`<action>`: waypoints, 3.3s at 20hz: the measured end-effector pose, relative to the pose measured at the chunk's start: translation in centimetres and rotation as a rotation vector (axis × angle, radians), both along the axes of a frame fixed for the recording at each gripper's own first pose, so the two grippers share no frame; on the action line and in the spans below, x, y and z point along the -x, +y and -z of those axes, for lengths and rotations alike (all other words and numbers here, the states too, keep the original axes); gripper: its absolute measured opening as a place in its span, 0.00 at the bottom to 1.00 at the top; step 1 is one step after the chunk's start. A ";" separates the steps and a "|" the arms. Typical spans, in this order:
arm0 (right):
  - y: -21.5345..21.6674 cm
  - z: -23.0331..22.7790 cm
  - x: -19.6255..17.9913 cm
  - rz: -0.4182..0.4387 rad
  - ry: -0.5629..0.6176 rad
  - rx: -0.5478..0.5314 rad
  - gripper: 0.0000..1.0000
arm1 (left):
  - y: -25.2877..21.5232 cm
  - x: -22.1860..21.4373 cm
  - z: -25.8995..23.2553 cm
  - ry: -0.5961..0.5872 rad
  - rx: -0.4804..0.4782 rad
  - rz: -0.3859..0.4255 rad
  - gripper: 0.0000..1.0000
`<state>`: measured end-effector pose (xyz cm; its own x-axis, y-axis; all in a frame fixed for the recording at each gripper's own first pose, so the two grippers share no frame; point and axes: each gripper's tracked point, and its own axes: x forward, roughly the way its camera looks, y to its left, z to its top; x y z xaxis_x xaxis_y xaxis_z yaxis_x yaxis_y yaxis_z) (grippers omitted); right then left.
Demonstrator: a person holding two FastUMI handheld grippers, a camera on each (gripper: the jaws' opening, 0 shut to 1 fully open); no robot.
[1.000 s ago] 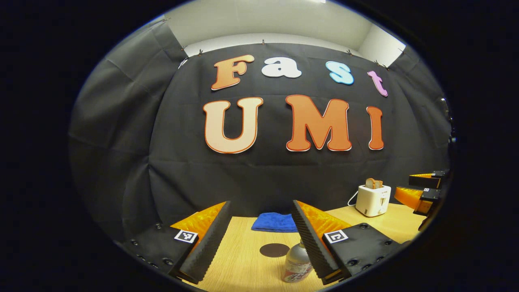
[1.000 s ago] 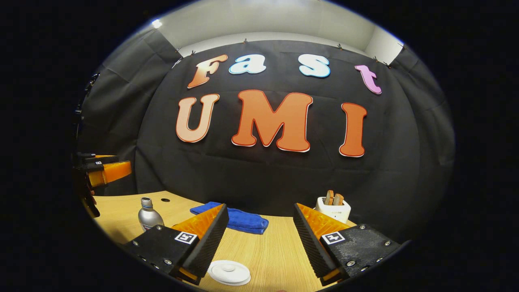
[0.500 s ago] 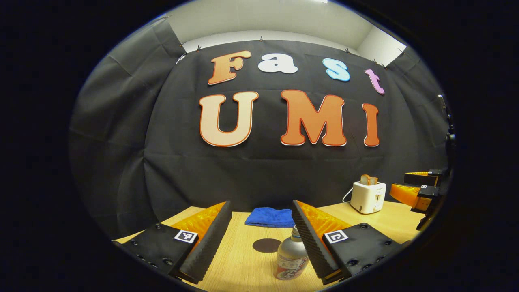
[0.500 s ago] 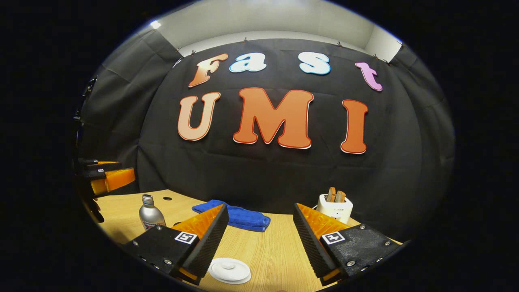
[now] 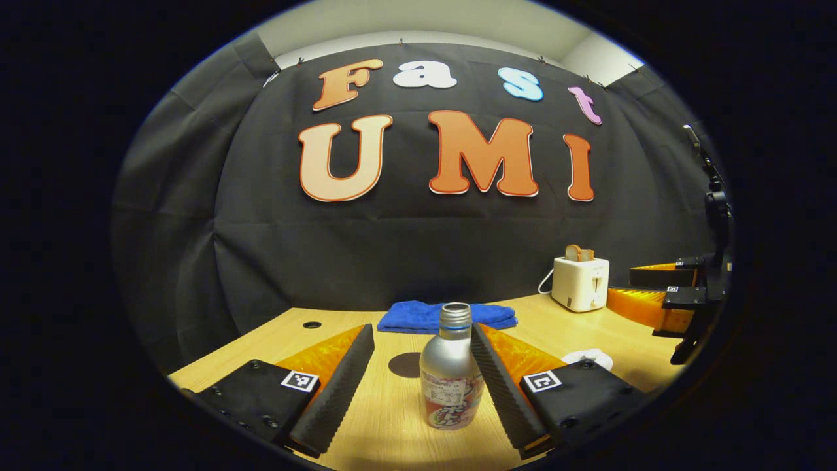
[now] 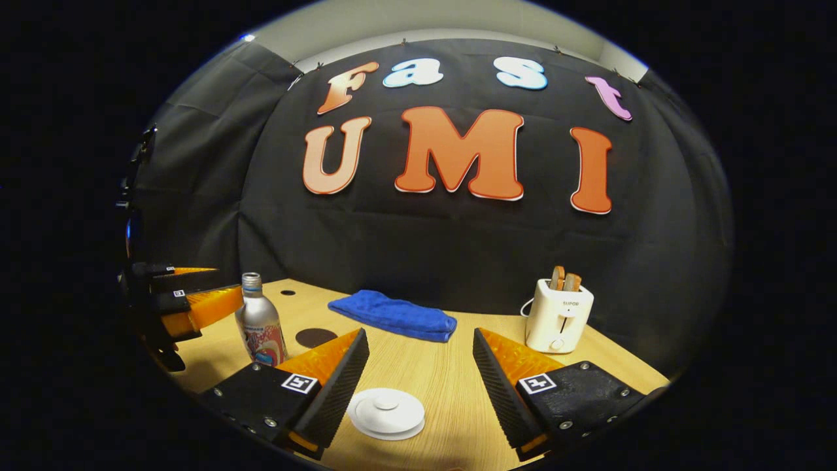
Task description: Open the teacup lid with one hand, grasp the water bottle and pour water into the teacup with the other hand; after pouring, place the water bottle on the coaster and then close the teacup lid.
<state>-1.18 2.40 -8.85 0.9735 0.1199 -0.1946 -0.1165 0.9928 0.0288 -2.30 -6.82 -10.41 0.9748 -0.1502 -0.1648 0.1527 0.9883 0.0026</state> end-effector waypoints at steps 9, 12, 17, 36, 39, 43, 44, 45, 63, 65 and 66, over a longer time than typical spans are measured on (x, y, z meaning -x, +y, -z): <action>2.1 5.3 0.4 -0.085 0.140 0.028 0.86 | -2.3 0.1 3.0 0.061 0.012 0.053 0.98; 1.8 7.0 0.3 -0.077 0.166 0.079 0.83 | -2.6 -0.1 4.4 0.099 0.020 0.059 0.98; 3.1 8.1 0.1 -0.136 0.206 0.060 0.65 | -3.2 -0.5 6.2 0.143 0.019 0.077 0.98; 3.2 8.2 -0.6 -0.152 0.215 0.105 0.23 | -3.2 -1.4 7.8 0.208 -0.039 0.061 0.94; 3.0 7.1 -0.5 -0.149 0.189 0.091 0.23 | -3.3 -1.6 7.9 0.211 -0.036 0.062 0.88; 2.1 6.5 -0.5 -0.134 0.170 0.108 0.23 | -3.2 -1.9 7.9 0.211 -0.051 0.063 0.82; 1.7 6.2 -0.5 -0.128 0.163 0.111 0.19 | -3.2 -2.2 7.8 0.210 -0.056 0.060 0.84; 1.3 5.9 -0.5 -0.119 0.155 0.111 0.23 | -3.0 -2.3 7.7 0.205 -0.066 0.055 0.84; -5.8 2.6 1.2 0.035 0.058 0.083 0.23 | -5.9 -3.2 5.5 0.008 -0.783 0.227 0.82; -6.5 2.5 1.4 0.050 0.054 0.083 0.23 | -6.5 -3.4 5.5 -0.019 -0.853 0.243 0.82; -6.8 2.4 1.5 0.056 0.050 0.081 0.23 | -6.8 -3.3 5.6 -0.033 -0.889 0.253 0.82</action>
